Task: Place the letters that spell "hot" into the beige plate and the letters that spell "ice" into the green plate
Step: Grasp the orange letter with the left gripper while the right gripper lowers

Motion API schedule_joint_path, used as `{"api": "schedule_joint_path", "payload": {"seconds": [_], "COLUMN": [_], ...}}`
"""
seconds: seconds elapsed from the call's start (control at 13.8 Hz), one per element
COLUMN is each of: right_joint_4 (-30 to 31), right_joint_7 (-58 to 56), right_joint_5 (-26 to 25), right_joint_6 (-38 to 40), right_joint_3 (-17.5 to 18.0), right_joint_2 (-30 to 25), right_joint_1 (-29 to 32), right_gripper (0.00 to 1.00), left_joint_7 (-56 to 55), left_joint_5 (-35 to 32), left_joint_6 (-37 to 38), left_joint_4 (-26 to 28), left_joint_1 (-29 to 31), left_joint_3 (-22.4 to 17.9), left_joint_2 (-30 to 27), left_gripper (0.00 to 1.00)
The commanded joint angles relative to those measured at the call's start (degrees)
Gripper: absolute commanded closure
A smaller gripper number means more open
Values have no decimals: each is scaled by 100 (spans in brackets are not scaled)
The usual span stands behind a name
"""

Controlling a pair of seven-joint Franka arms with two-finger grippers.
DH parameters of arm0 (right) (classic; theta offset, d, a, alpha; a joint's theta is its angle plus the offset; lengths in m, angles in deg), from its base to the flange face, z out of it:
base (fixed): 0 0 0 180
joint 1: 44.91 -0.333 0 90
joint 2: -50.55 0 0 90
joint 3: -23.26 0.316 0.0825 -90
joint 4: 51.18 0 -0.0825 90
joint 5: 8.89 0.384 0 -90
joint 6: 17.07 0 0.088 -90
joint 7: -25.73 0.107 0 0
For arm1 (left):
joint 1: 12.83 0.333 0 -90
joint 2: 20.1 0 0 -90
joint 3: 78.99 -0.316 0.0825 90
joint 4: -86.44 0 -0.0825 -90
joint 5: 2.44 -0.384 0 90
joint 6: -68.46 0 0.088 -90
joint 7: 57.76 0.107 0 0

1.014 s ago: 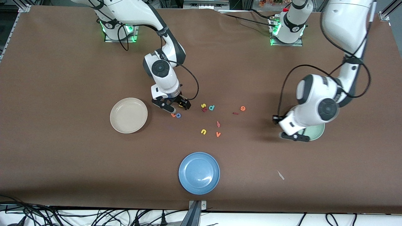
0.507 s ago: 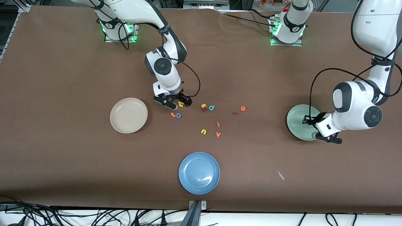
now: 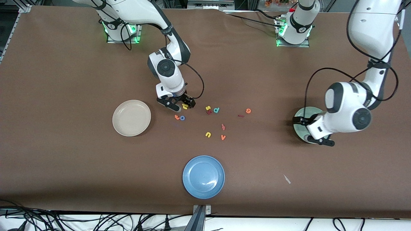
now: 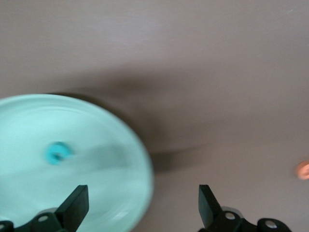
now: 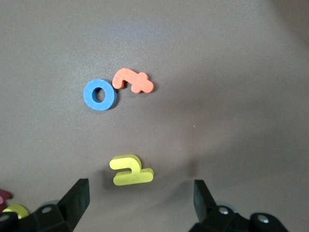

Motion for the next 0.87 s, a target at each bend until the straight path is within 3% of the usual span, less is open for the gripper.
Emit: {"api": "schedule_joint_path", "payload": {"seconds": [0.0, 0.43, 0.65, 0.8], "right_joint_4": [140, 114, 105, 62], "right_joint_7": [-55, -64, -64, -99], "right_joint_5": [117, 109, 100, 100], "right_joint_6": [-128, -251, -260, -260], "right_joint_3": [14, 22, 75, 84], "right_joint_2": [-69, 37, 55, 98], "right_joint_1": [-10, -10, -1, -1], "right_gripper": [7, 14, 22, 27], "left_joint_7": [-1465, -3964, -4019, -4359], "left_joint_5": [20, 107, 108, 108], "left_joint_6": [118, -135, -1810, -2132], "left_joint_4": [-4, 223, 1426, 1491], "left_joint_1": [-760, -1658, -1642, -1747], "left_joint_3": [-63, -45, 244, 306], "left_joint_2": [-106, -193, -510, -370], "left_gripper": [0, 0, 0, 0]}}
